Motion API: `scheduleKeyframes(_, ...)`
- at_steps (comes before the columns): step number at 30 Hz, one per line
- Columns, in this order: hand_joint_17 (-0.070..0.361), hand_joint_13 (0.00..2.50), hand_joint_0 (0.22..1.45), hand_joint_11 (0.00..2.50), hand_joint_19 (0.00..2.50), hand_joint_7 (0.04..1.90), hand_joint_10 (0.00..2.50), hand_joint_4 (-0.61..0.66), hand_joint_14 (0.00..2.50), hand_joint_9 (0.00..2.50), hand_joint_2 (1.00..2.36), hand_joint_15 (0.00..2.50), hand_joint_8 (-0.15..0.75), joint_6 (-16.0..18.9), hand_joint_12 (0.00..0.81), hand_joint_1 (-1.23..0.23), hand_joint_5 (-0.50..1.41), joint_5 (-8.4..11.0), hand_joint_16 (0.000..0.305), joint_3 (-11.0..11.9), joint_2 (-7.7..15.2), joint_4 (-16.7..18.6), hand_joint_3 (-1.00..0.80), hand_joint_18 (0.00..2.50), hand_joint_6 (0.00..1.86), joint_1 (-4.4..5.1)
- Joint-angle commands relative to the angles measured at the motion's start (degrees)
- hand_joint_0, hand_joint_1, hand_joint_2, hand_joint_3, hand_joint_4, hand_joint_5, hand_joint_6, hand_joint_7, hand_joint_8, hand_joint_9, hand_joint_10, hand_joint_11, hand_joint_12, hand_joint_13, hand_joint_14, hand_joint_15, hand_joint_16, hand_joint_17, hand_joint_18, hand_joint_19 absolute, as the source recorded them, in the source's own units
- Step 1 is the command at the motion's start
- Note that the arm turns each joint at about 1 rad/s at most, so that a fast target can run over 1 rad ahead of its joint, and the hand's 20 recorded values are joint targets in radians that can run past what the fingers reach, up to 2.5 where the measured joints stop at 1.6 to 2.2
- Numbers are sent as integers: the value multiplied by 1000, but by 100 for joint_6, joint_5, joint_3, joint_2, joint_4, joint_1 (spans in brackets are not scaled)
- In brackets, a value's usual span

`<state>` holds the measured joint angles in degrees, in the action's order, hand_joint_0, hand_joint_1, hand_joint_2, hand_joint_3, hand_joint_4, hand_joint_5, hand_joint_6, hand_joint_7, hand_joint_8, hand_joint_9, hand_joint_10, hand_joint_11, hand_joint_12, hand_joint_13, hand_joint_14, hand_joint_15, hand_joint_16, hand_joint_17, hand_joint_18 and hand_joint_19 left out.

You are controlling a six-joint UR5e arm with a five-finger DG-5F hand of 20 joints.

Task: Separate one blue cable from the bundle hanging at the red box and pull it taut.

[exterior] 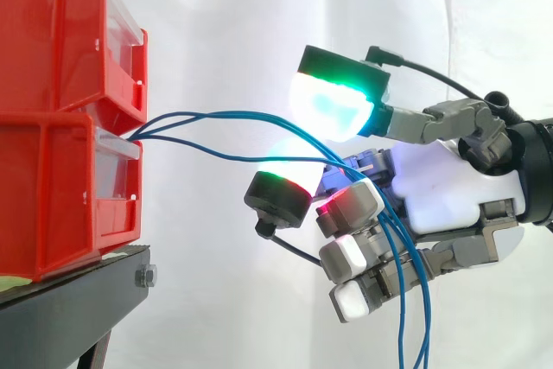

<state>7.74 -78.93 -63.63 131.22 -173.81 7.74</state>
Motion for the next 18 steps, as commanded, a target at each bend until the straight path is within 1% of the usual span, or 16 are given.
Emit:
scheduleKeyframes(1, 123, 957, 670, 1182, 601, 946, 15, 57, 24, 1129, 1004, 724, 327, 0, 365, -783, -208, 0, 55, -1, 0, 5, -443, 712, 940, 0)
scheduleKeyframes(2, 123, 957, 671, 1181, 599, 950, 15, 51, 24, 1122, 1004, 724, 320, 0, 365, -784, -208, 0, 55, -1, 0, 5, -439, 713, 939, 0)
scheduleKeyframes(4, 123, 959, 722, 1168, 581, 999, 14, 28, 23, 1096, 1007, 716, 312, 0, 363, -824, -215, 0, 55, 8, 0, 5, -401, 718, 948, 0)
scheduleKeyframes(5, 122, 959, 722, 1168, 581, 998, 14, 28, 24, 1095, 1008, 716, 312, 0, 362, -824, -216, 0, 54, -1, 0, 5, -402, 719, 950, 0)
scheduleKeyframes(6, 121, 955, 748, 1172, 569, 982, 14, -3, 24, 1089, 1007, 718, 313, 0, 358, -833, -218, 0, 54, -1, 0, 5, -404, 724, 955, 0)
scheduleKeyframes(13, 118, 946, 805, 1173, 569, 967, 15, -52, 24, 1084, 1000, 718, 300, 0, 352, -848, -219, 0, 52, -1, 0, 14, -485, 712, 961, 0)
scheduleKeyframes(15, 118, 945, 810, 1178, 564, 959, 15, -56, 23, 1085, 1000, 719, 297, 0, 350, -844, -218, 0, 52, 8, 0, 14, -500, 712, 961, 0)
scheduleKeyframes(18, 117, 949, 769, 1180, 540, 961, 15, -40, 23, 1107, 1000, 710, 297, 0, 347, -862, -209, -9, 52, -1, 0, 5, -500, 738, 954, 9)
